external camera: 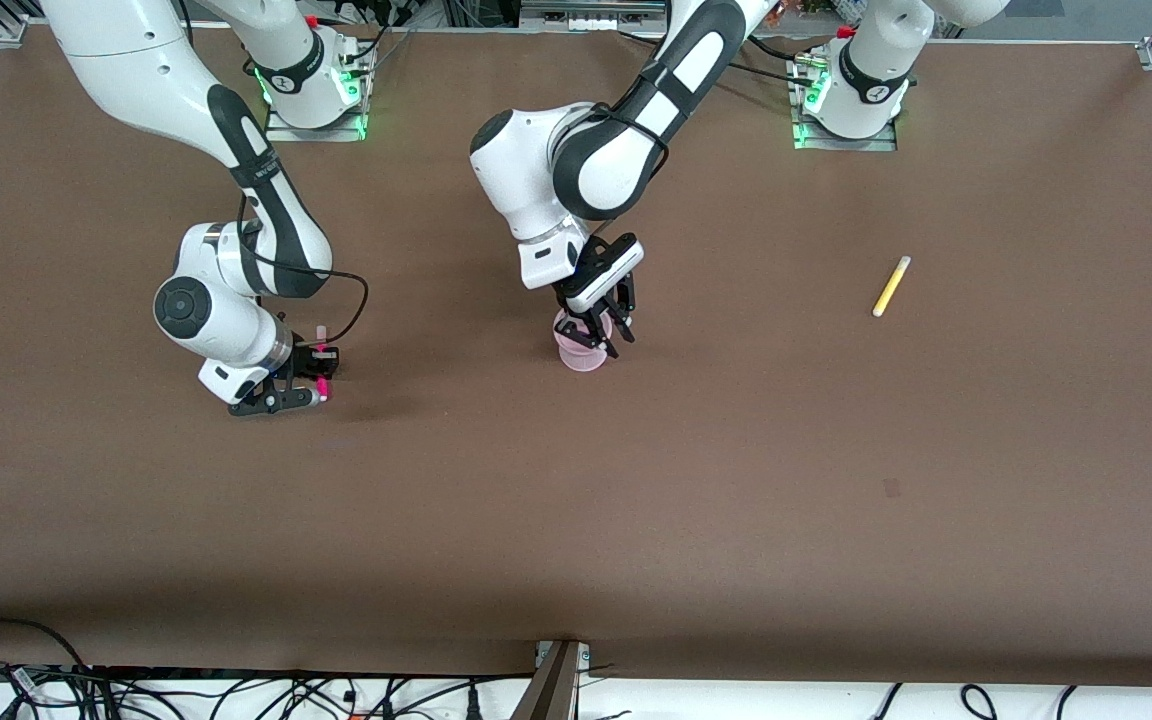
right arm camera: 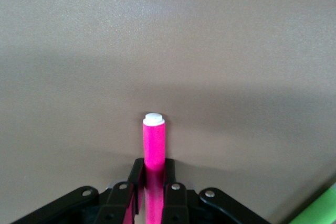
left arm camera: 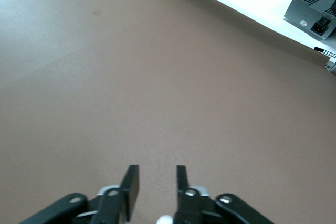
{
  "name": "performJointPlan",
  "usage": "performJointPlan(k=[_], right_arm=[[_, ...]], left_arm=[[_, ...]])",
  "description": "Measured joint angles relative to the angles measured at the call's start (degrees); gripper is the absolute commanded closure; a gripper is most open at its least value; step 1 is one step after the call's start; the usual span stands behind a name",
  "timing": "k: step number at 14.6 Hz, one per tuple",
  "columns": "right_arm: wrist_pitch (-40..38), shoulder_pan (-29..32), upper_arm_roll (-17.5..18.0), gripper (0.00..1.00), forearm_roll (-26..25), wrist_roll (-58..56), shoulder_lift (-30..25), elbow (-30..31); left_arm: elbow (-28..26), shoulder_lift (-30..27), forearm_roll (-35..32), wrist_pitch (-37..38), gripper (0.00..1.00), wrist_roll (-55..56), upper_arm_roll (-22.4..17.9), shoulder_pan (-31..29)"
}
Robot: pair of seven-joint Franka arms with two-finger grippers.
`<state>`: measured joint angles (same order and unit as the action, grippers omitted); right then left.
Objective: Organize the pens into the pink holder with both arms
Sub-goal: 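Withdraw the left gripper while the right gripper carries the pink marker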
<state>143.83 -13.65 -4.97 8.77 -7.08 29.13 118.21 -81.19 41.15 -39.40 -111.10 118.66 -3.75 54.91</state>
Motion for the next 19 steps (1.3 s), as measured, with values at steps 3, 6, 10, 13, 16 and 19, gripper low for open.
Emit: performJointPlan(k=[3,6,10,13,16,19], right_arm=[[0.0,0.0,0.0,1.00,0.0,0.0,0.0,0.0],[0.6,0.0,0.0,1.00,0.0,0.0,-0.9,-0.2],[0.1,0.0,0.5,1.00,0.0,-0.1,-5.7,-0.4],[-1.4,-0.1,3.6,1.00,0.0,0.3,-11.0,-0.5],[-1.5,-0.2,9.8,1.00,0.1,7.1,-14.4,-0.8],[0.9,-3.1,15.3,1.00,-1.2,18.1,-15.2,-3.2]], left_arm=[[0.4,0.0,0.0,0.1,0.00,-0.1,-0.5,0.0],[2.3,-1.2,0.4,0.8,0.00,-3.9,-2.0,-0.9],[3.3,-7.4,10.1,1.1,0.00,-20.6,-2.6,-7.6],[3.3,-12.6,17.2,2.0,0.00,-33.9,-2.7,-14.0],[3.2,-16.2,23.5,3.9,0.00,-47.2,-2.7,-20.4],[3.2,-18.4,29.3,5.0,0.00,-61.7,-2.7,-27.2]])
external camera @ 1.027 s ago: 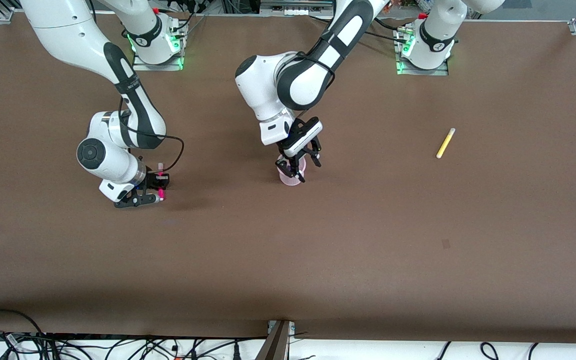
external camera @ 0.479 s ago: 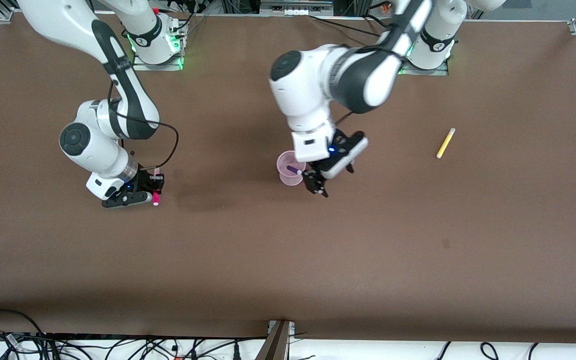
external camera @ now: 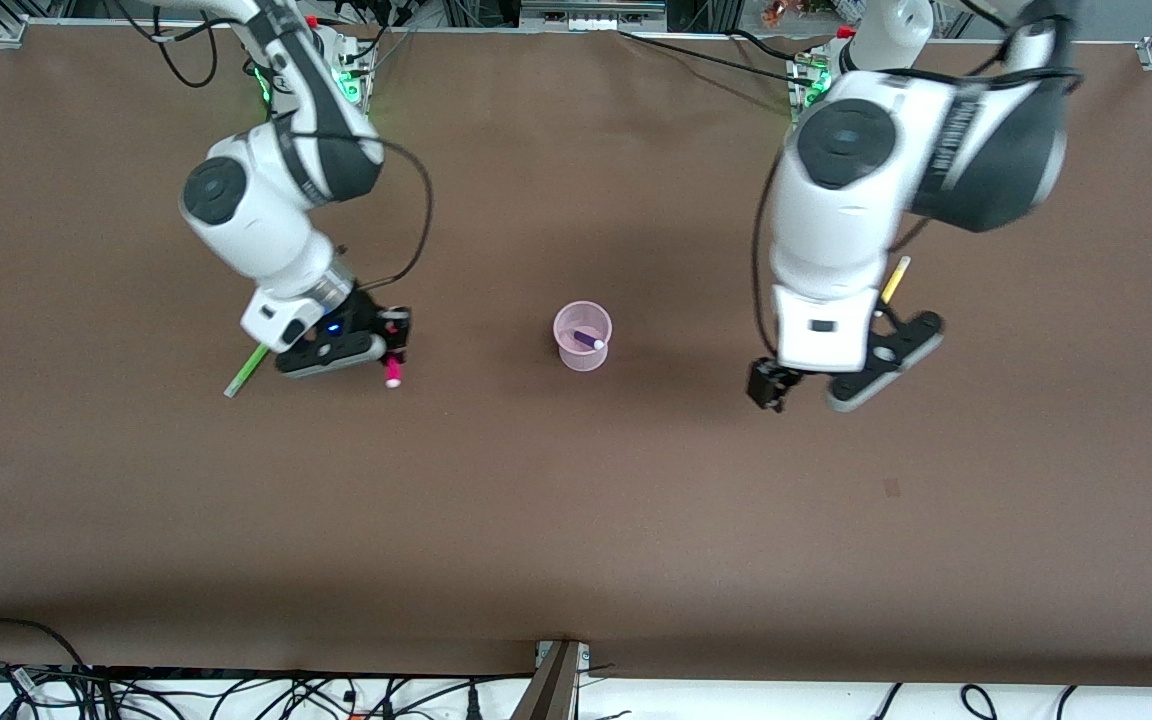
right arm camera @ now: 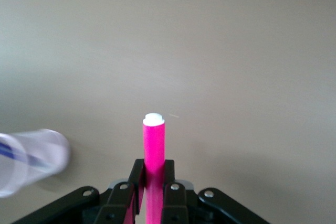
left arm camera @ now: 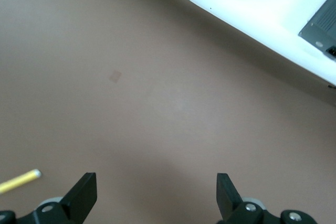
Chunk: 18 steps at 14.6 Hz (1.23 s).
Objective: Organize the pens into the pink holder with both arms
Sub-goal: 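Withdraw the left gripper while the right gripper carries the pink marker, then lower the pink marker into the pink cup with the right gripper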
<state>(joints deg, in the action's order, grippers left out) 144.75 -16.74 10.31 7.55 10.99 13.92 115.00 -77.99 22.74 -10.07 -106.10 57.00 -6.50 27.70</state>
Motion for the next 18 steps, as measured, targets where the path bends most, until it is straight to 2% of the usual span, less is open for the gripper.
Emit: performJointPlan(k=[5,11,14,18], right_arm=[[5.8,-8.2,0.4,1.00,-11.8,19.4,3.5,-4.1],[6.2,-14.7,0.1,1.00,-26.8,38.7,15.1,-16.3],[6.2,-16.7,-1.1,1.00,-29.6,42.4,18.0,-19.1],[6.2,-21.5,-5.7,1.00,-31.7,45.8,19.9,-20.1]], left_arm=[[-0.7,-1.8,5.7,4.4,0.00,-24.0,0.1,-9.3],[-8.4,-5.0,9.7,5.1,0.00,-47.7,0.2,-17.0],[-12.7,-6.8,10.6,5.1,0.00,-52.9,0.3,-18.4],[-17.1,-9.1,12.6,4.5,0.00,-57.6,0.4,-19.9]])
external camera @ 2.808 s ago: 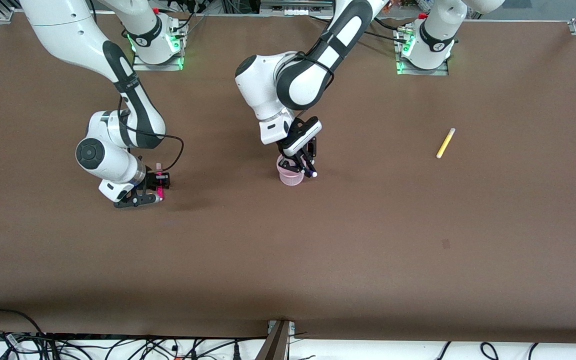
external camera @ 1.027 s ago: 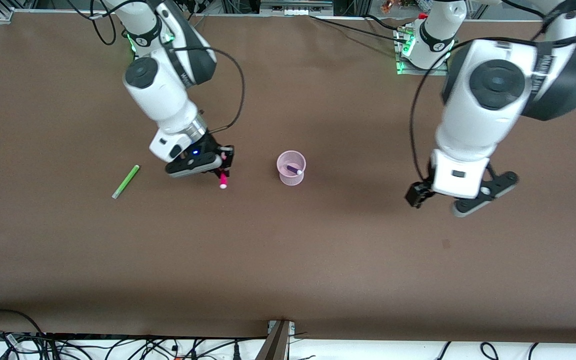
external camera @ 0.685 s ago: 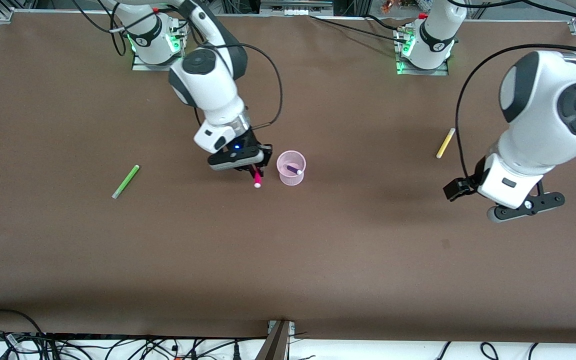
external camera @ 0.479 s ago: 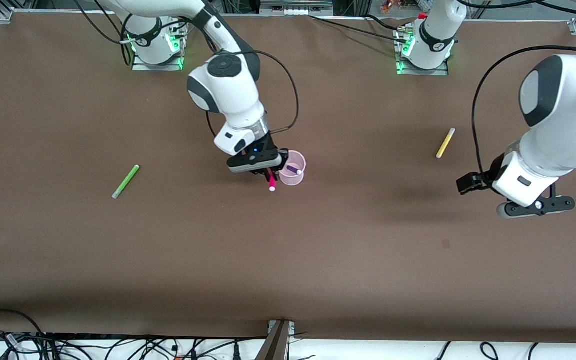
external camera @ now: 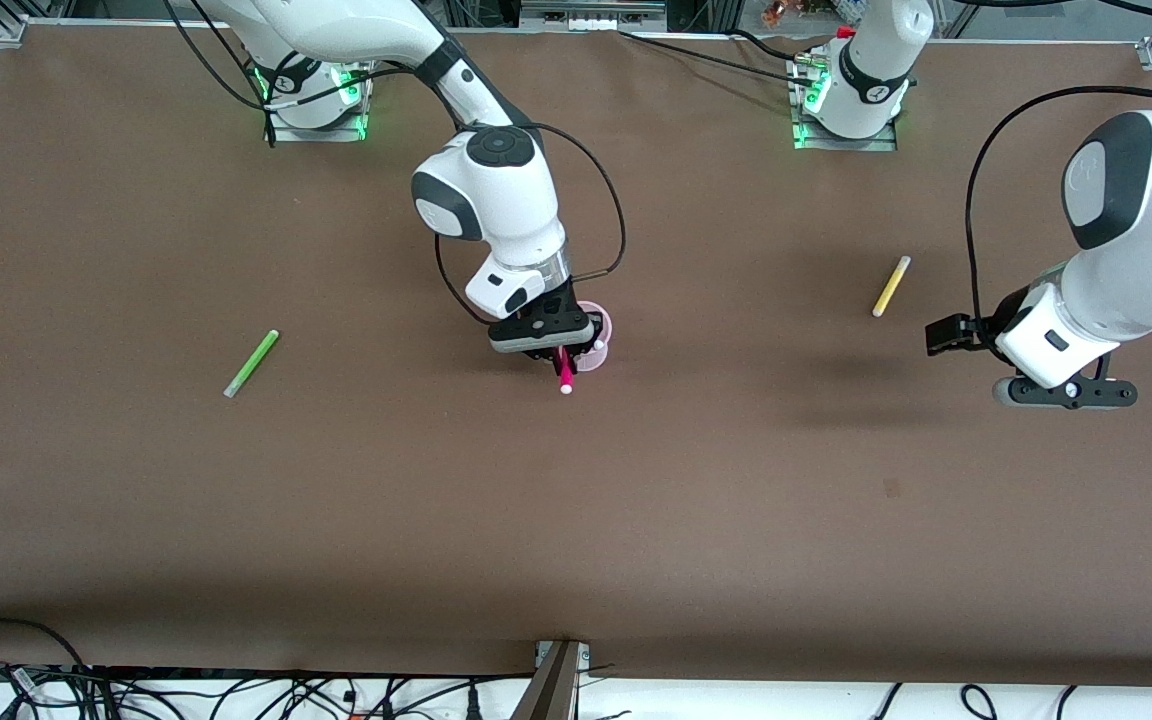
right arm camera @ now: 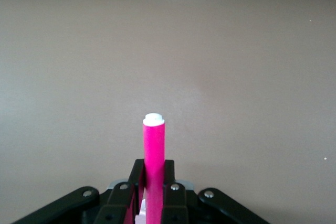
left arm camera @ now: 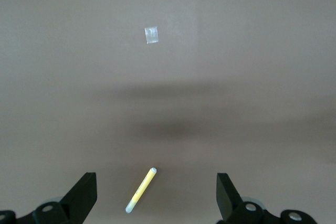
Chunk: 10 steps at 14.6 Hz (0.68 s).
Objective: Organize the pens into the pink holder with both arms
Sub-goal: 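Lower the pink marker into the pink cup with the right gripper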
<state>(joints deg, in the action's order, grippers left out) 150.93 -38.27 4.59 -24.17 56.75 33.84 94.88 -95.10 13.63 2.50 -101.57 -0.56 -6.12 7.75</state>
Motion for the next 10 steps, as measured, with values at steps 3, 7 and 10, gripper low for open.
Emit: performJointPlan(k=[3,7,10], right_arm=[[0.0,-4.0,-3.5,0.91,-0.9,2.8,1.9,-0.3],[0.0,-6.2,-5.0,0.21,-1.0,4.1,3.2,-0.6],[0.0,-6.2,-5.3,0.00,-1.0,4.1,3.1,-1.3]], left_arm=[[-1.1,-0.8,0.5,-0.3,0.00,-2.3,0.0,-0.7],[-1.2,-0.8,1.5,-1.2,0.00,-2.6,0.2,-0.7],[-1.3,-0.8,1.5,-1.7,0.00,-2.6,0.3,-0.7]])
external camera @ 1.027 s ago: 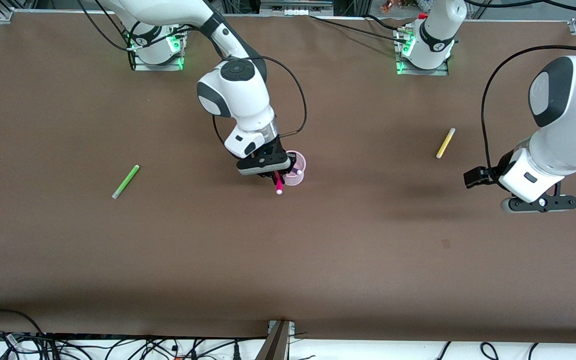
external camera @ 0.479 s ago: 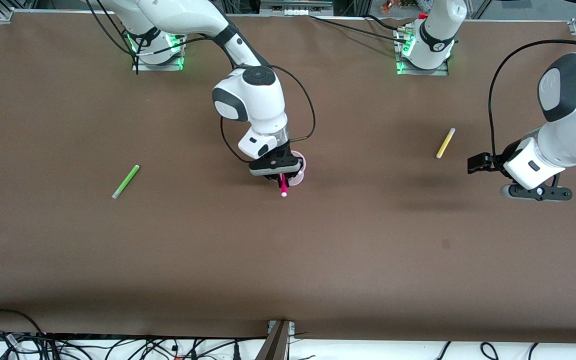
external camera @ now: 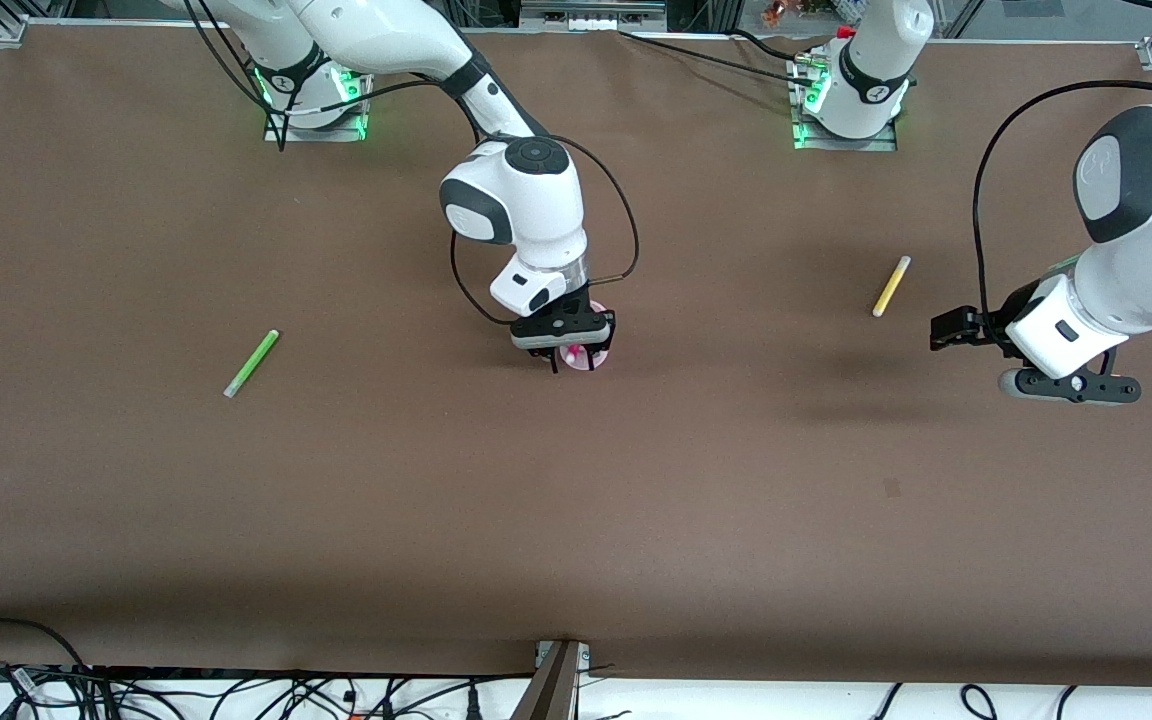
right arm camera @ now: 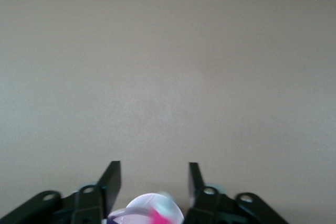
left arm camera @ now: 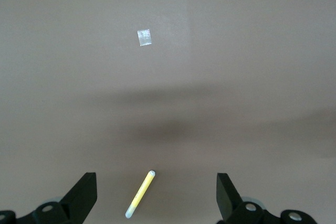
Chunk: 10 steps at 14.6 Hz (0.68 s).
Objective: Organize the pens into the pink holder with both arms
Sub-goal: 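Lower the pink marker into the pink cup with the right gripper, then open the right gripper and raise it away from the cup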
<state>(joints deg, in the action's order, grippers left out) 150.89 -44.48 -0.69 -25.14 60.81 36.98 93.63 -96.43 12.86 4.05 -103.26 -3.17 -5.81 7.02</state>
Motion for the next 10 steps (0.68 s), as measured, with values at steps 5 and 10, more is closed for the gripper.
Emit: performJointPlan(k=[5,10], right_arm=[[-8.1,0.2,-0.7,0.00,0.2,-0.5,-3.8,-1.6],[-19.4,3.2,-2.1,0.00,9.1,-6.7,-11.6,-1.9]], left_arm=[[-0.1,0.4,0.0,-0.7,0.00,0.0,0.0,0.0],[-0.1,0.4,0.0,-1.5,0.00,0.0,0.0,0.0]])
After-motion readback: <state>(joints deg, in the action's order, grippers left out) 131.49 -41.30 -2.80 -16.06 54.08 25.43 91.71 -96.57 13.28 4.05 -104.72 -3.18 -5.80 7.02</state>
